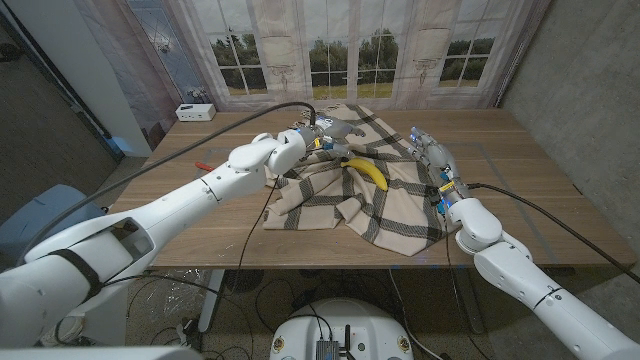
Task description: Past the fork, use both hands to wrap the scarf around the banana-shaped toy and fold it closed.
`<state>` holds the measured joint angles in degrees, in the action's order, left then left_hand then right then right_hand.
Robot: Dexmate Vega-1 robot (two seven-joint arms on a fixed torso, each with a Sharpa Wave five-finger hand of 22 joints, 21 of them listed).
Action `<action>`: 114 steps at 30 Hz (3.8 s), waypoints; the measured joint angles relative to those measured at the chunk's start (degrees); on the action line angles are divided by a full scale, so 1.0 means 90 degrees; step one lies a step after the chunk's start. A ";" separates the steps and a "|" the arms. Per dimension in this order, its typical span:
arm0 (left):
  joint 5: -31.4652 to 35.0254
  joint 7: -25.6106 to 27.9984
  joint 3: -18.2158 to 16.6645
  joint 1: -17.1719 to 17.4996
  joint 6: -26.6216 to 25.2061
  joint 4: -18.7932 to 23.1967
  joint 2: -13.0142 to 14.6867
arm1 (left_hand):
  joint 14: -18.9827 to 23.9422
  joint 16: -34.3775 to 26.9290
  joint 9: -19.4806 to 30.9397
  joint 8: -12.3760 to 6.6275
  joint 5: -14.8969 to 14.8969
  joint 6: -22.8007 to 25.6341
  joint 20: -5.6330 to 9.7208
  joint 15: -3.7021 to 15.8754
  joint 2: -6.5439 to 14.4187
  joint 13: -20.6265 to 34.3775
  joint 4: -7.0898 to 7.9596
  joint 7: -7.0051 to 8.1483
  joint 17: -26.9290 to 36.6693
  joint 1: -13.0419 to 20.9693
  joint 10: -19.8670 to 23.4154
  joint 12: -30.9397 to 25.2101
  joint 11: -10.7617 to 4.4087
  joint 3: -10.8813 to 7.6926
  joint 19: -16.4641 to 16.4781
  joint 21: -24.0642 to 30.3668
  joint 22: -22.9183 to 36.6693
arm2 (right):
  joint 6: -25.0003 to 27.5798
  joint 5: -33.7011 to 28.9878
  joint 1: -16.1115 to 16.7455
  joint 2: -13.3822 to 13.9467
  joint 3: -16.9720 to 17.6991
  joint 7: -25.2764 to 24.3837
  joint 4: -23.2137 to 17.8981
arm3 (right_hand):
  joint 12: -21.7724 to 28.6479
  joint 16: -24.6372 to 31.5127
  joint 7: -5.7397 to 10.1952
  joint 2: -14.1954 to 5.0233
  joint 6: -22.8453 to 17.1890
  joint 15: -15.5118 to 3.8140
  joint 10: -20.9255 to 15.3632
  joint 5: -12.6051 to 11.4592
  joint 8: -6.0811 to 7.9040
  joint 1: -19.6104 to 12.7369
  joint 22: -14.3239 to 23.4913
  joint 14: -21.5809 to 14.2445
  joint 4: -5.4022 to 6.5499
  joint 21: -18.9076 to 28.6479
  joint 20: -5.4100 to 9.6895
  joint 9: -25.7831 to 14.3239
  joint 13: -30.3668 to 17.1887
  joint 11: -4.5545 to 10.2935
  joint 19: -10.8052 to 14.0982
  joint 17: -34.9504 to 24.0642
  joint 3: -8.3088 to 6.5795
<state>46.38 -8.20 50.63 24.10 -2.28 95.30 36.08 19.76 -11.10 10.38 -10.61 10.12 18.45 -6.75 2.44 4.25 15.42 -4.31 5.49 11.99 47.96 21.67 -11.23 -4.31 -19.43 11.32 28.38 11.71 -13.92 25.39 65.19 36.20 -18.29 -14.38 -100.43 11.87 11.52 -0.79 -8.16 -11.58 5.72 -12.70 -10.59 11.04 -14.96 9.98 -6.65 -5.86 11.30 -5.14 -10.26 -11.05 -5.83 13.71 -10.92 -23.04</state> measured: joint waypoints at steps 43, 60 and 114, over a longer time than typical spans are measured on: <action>-0.0544 -0.1479 -0.0986 0.1728 -0.1341 0.2662 0.1110 | 0.0286 -0.0068 0.0002 -0.0096 0.0000 0.0453 -0.0058 0.0013 0.0008 -0.0148 -0.0119 -0.0133 -0.0118 -0.0059 0.0418 -0.0146 -0.0033 -0.0041 -0.0008 0.0001 0.0002 | 0.2660 -0.0307 0.0745 0.1132 0.0256 -0.0866 -0.2088 | 0.0000 0.0000 0.0020 -0.0065 -0.0158 -0.0102 -0.0079 0.0025 0.0000 -0.0469 0.0000 -0.0193 -0.0262 0.0000 -0.0090 0.0000 0.0000 0.0011 0.0046 0.0028 -0.0210; -0.0207 -0.1926 -0.1181 0.2445 -0.1940 0.3662 0.1463 | 0.0333 -0.0068 0.0003 -0.0096 0.0000 0.0601 -0.0057 0.0012 -0.0025 -0.0177 -0.0163 -0.0190 -0.0148 -0.0092 0.0498 -0.0196 -0.0043 0.0003 -0.0008 0.0001 -0.0031 | 0.3100 -0.0430 0.1163 0.1450 0.0396 -0.1022 -0.2565 | -0.0025 0.0000 0.0021 -0.0050 -0.0158 -0.0104 -0.0078 0.0025 0.0000 -0.0503 0.0000 -0.0195 -0.0262 0.0000 -0.0090 0.0000 0.0000 0.0011 0.0046 0.0011 -0.0209; 0.2028 -0.3472 -0.1774 0.3915 -0.2545 0.4814 0.1783 | 0.0307 -0.0068 0.0003 -0.0067 0.0000 0.0803 -0.0057 -0.0010 -0.0259 -0.0276 -0.0522 -0.0097 -0.0160 0.0294 0.0564 -0.0190 -0.0156 0.0047 -0.0008 -0.0024 -0.0028 | 0.6143 -0.1074 0.1278 0.1958 -0.0341 -0.1602 -0.4132 | -0.0024 0.0000 -0.0057 0.0342 -0.0832 -0.0250 -0.0246 0.0024 0.0144 -0.1970 -0.0011 -0.0341 -0.0608 0.0030 -0.0135 -0.0032 -0.0019 0.0209 0.0263 0.0059 -0.0655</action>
<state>64.63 -39.45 34.66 59.33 -25.19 138.62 52.13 22.52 -11.71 10.41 -11.21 10.12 25.67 -7.26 2.35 1.92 12.93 -9.01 4.62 10.54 50.61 26.74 -12.93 -5.72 -19.00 11.24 28.16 11.46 41.37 15.73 76.69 53.82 -21.36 -28.80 -137.62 11.66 11.52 -1.30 -5.08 -19.07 3.47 -14.91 -10.37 12.34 -32.69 9.88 -9.72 -11.33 11.58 -6.36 -10.55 -11.22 -3.95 16.07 -10.38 -28.93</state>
